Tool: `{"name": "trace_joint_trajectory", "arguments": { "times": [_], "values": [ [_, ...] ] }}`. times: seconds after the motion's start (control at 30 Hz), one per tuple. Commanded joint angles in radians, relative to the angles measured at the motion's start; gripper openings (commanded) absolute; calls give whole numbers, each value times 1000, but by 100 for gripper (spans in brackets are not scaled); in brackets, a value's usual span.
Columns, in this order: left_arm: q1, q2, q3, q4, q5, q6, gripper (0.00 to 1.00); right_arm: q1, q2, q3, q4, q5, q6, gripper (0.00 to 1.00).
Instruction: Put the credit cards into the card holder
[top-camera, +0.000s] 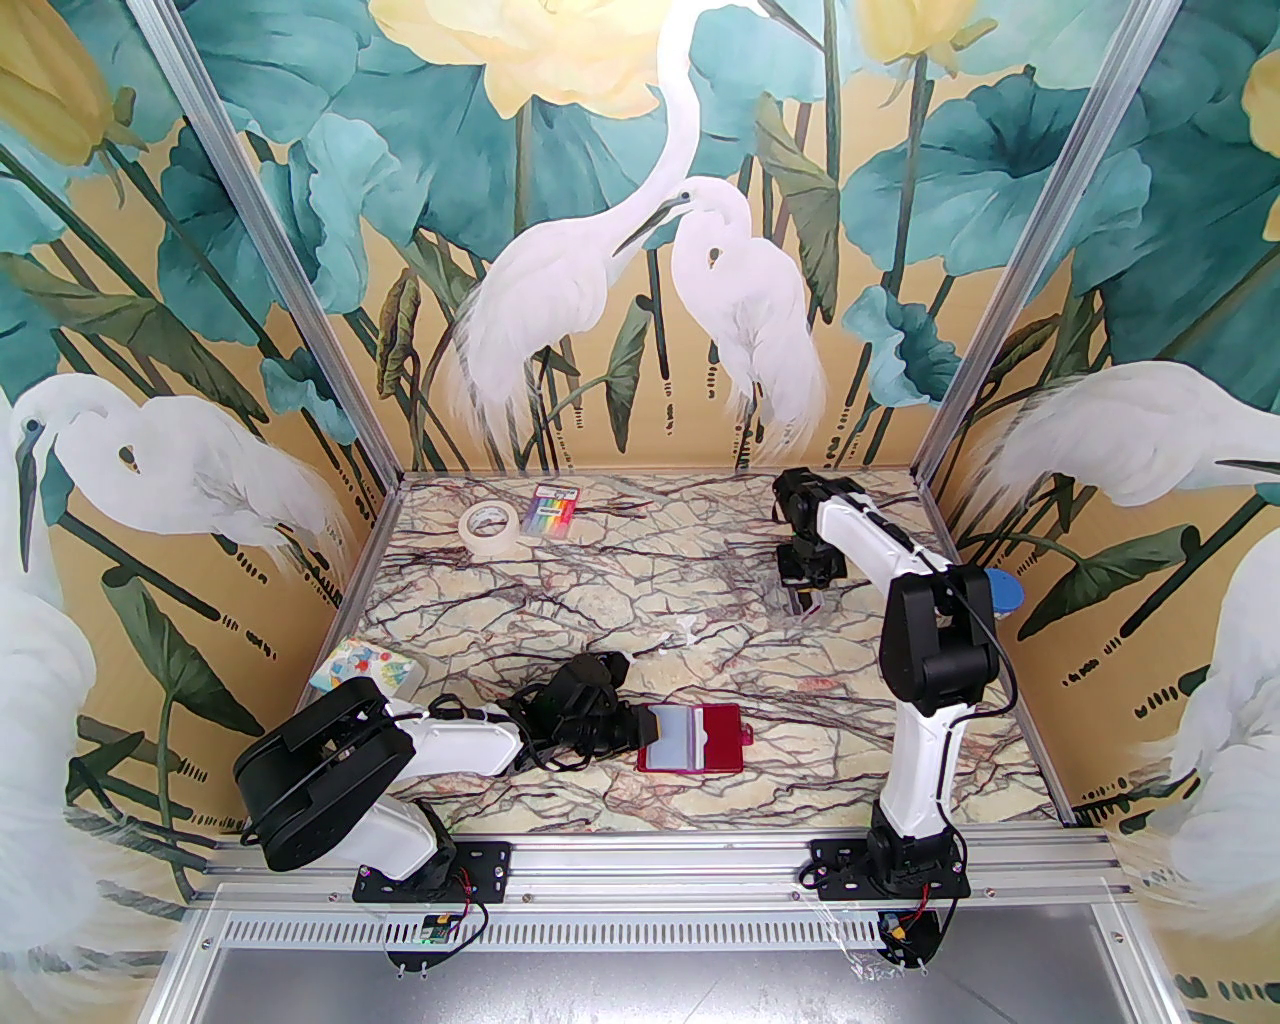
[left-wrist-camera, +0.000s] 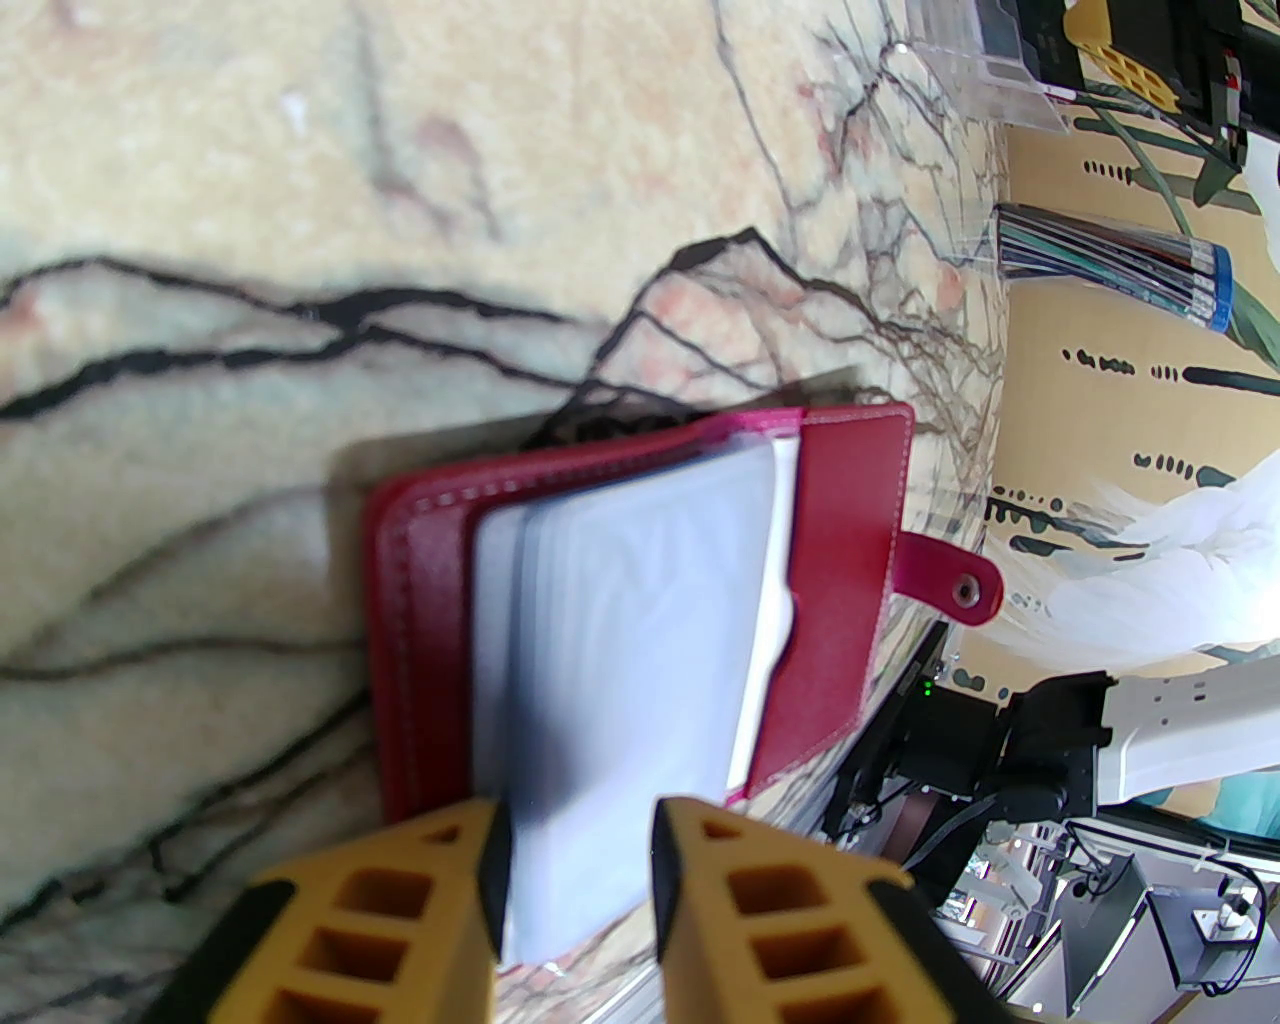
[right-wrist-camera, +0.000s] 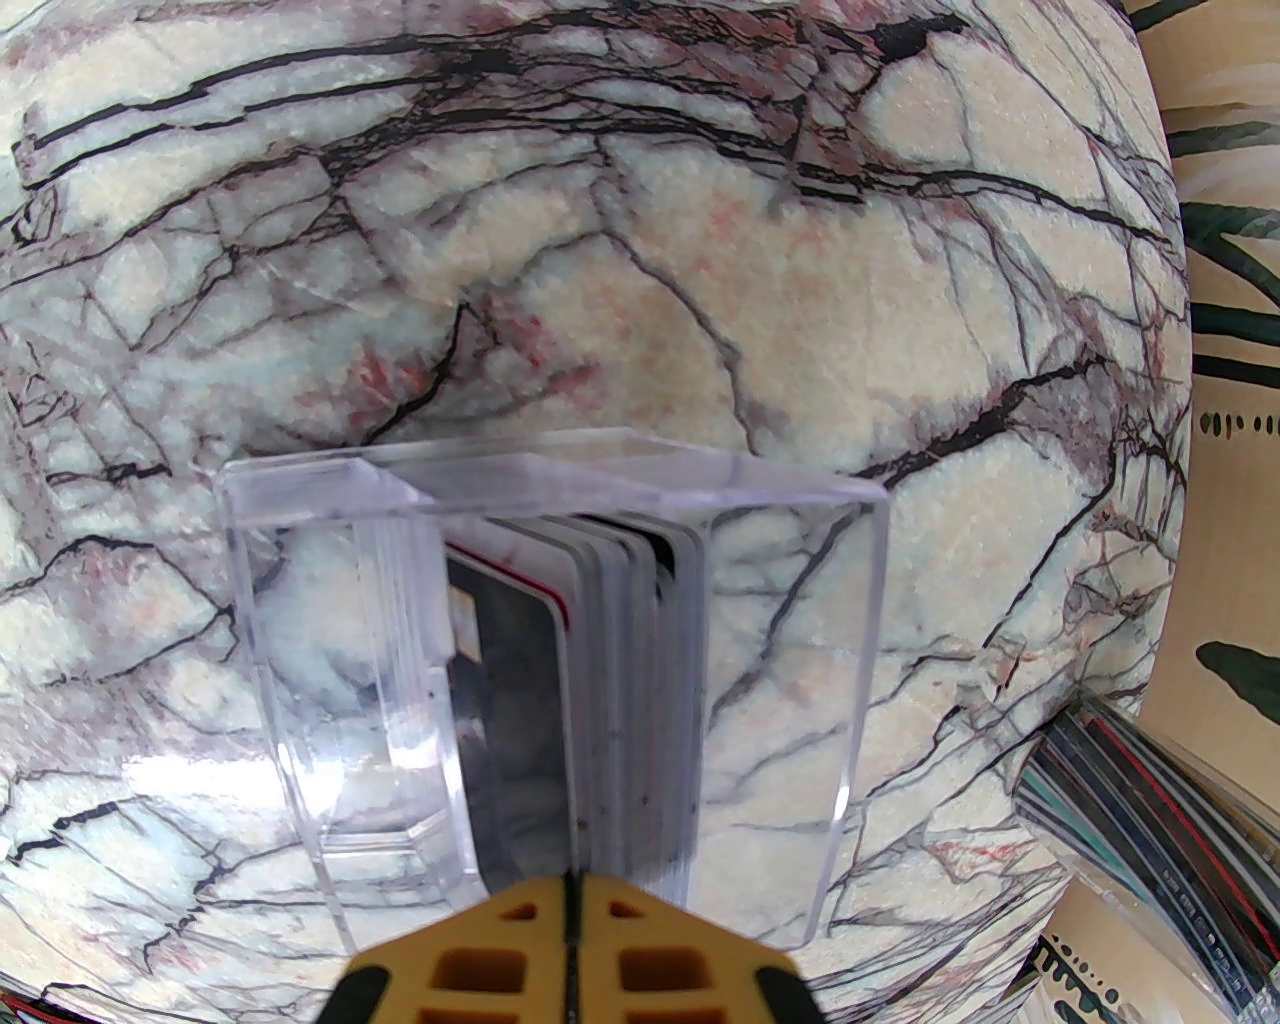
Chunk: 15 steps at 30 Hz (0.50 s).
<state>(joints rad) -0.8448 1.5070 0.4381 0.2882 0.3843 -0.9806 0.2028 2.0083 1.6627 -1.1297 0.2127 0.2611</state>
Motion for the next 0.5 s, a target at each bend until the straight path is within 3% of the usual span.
{"name": "trace_joint_trajectory", "arguments": {
  "times": [0.0, 0.47],
  "values": [
    [-7, 30, -4, -52, -24, -4, 31, 4, -49, 30, -25, 4, 14, 3],
    [-7, 31, -4, -52, -24, -4, 31, 5, -91, 32, -32, -11, 26, 0]
  ]
}}
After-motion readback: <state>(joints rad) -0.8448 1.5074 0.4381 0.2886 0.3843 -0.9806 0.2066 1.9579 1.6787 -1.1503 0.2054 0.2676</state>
